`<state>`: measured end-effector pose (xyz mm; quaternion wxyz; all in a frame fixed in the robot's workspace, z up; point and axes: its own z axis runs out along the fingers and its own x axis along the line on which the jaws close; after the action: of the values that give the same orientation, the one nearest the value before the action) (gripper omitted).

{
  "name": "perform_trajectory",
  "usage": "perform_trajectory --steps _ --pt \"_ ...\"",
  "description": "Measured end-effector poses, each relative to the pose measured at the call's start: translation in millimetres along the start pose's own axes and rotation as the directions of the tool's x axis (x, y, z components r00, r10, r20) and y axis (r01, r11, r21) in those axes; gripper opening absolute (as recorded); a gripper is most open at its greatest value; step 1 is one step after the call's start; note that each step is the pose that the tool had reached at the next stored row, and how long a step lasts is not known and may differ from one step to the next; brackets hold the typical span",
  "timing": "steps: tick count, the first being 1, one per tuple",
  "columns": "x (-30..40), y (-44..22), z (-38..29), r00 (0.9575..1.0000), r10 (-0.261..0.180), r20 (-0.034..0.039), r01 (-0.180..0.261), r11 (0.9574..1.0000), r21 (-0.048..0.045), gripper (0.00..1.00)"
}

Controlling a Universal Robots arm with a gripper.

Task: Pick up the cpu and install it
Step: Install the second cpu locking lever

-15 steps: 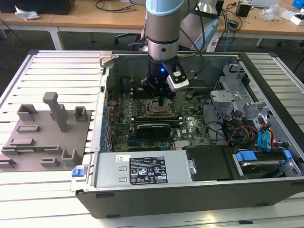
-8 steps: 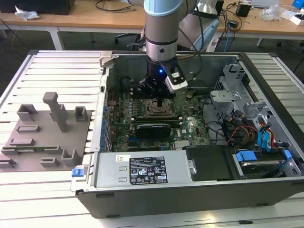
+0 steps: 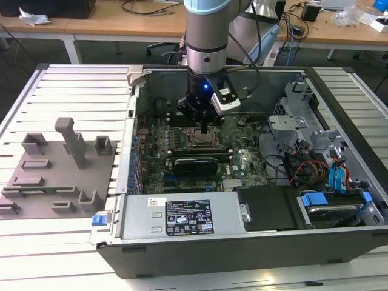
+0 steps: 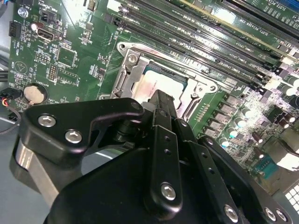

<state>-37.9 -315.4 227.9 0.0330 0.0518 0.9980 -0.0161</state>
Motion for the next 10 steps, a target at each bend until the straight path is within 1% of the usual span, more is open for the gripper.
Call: perform_trajectory --steps 10 --pt "0.0 0.0 -0.6 1.0000 0.000 0.0000 0.000 1.0000 0.0000 0.11"
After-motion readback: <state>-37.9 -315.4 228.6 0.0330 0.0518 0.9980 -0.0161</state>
